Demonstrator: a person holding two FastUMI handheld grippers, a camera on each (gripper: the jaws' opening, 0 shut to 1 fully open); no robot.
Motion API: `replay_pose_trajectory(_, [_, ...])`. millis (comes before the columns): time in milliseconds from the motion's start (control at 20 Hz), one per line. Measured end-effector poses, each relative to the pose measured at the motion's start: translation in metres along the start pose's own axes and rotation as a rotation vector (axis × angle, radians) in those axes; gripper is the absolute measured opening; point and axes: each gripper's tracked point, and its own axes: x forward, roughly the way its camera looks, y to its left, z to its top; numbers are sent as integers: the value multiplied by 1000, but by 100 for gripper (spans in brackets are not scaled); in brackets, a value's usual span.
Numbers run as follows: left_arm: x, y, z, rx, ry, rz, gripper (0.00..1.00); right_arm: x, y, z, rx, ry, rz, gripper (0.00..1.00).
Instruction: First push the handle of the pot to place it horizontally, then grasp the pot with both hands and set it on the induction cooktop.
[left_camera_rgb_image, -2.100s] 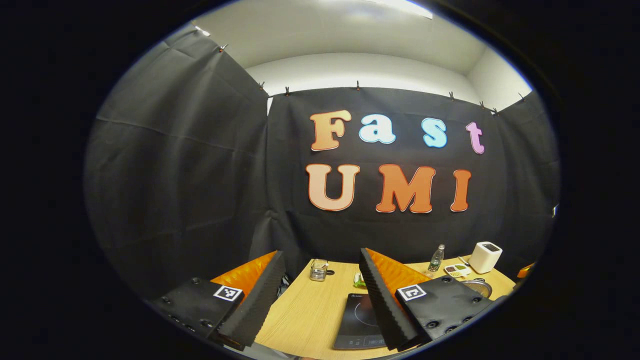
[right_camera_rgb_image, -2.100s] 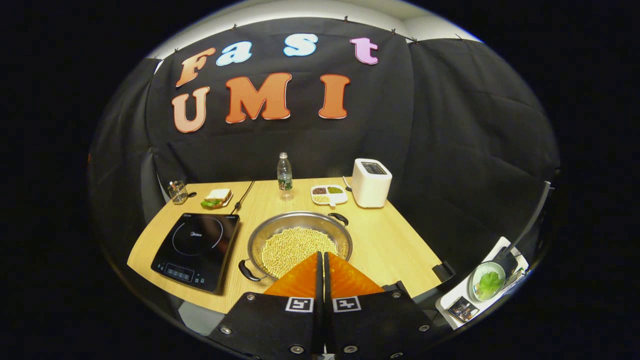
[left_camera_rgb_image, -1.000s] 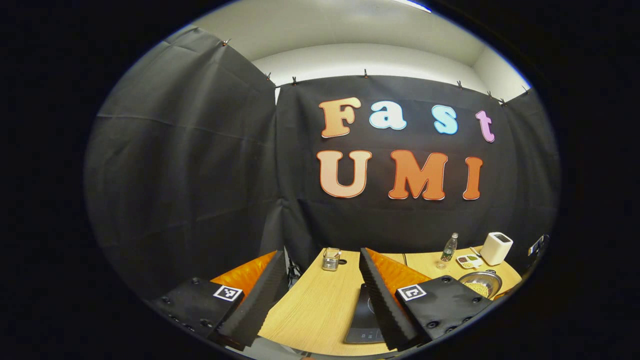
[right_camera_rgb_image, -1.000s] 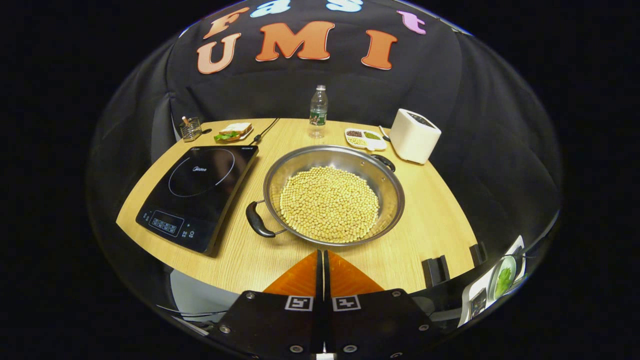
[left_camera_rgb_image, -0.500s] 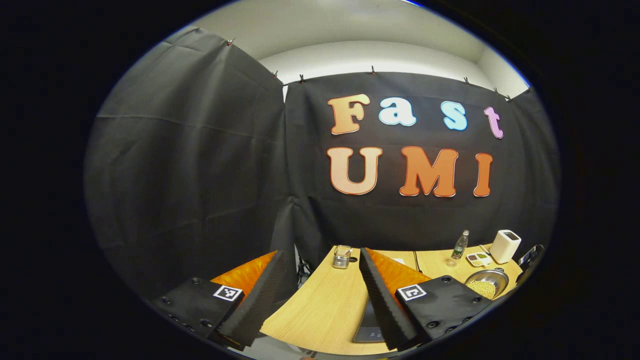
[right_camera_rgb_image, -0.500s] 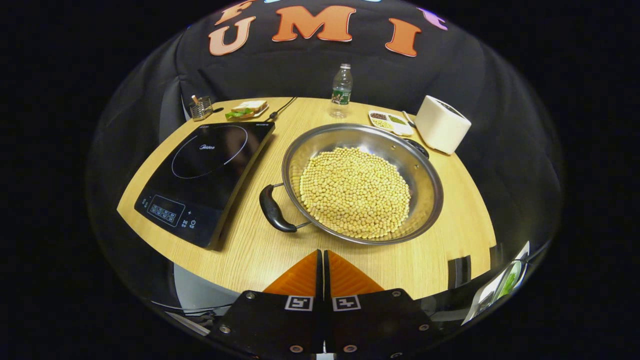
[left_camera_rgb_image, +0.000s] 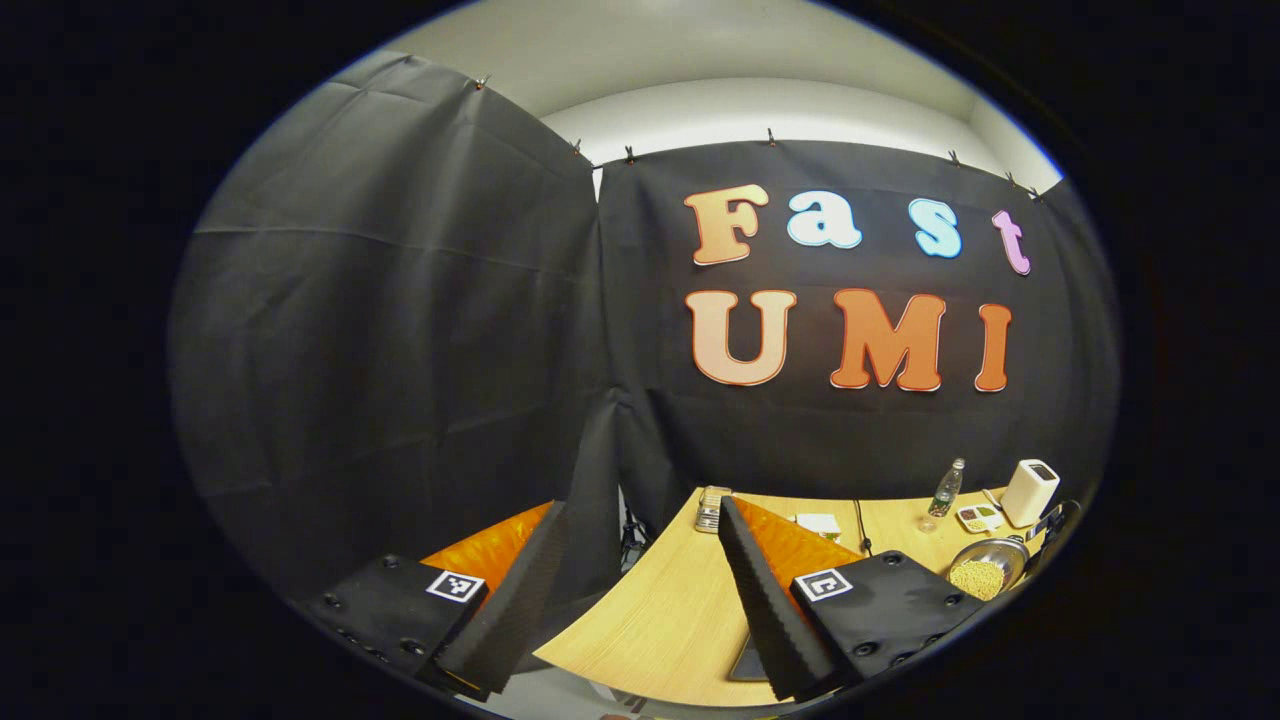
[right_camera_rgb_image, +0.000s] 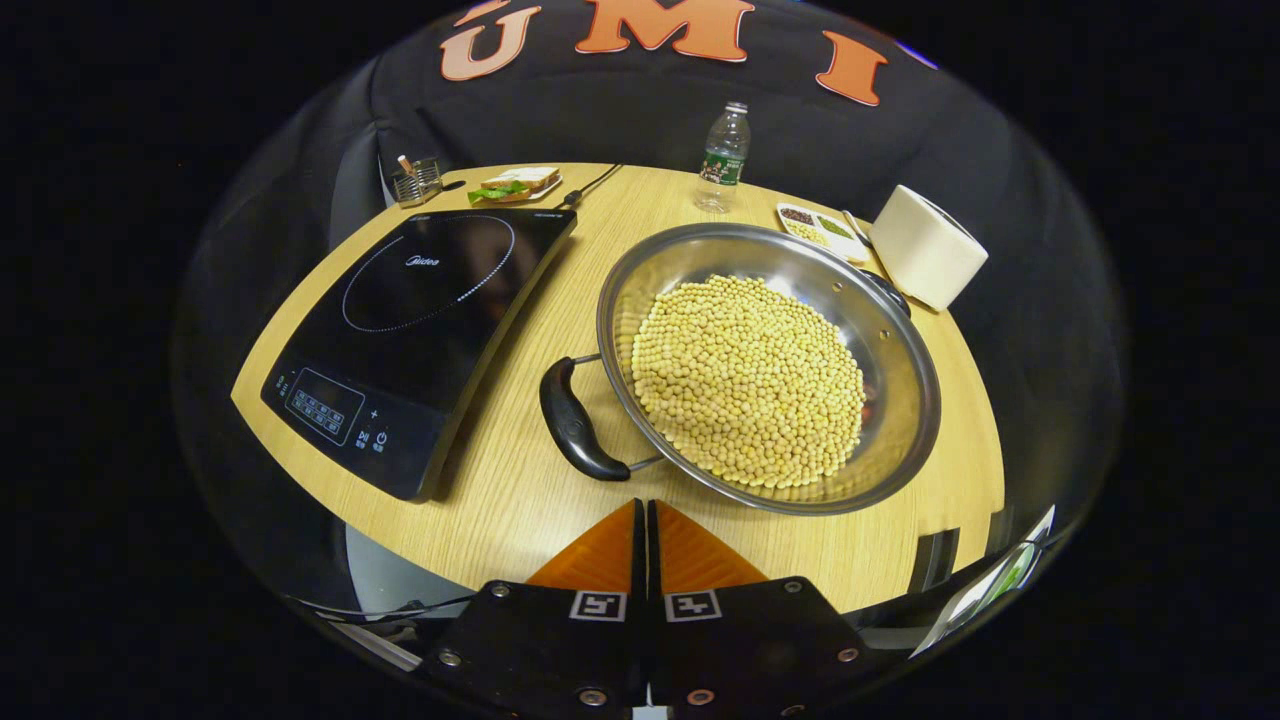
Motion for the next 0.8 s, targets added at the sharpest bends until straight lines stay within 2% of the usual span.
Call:
replay_pose_trajectory(400, [-5, 14, 2, -6, -4, 36, 97, 12, 11, 12, -29, 7, 23, 0])
replay_pose_trajectory(800, [-3, 18, 4, -5, -9, 40, 97, 20, 22, 21, -31, 1, 41, 0])
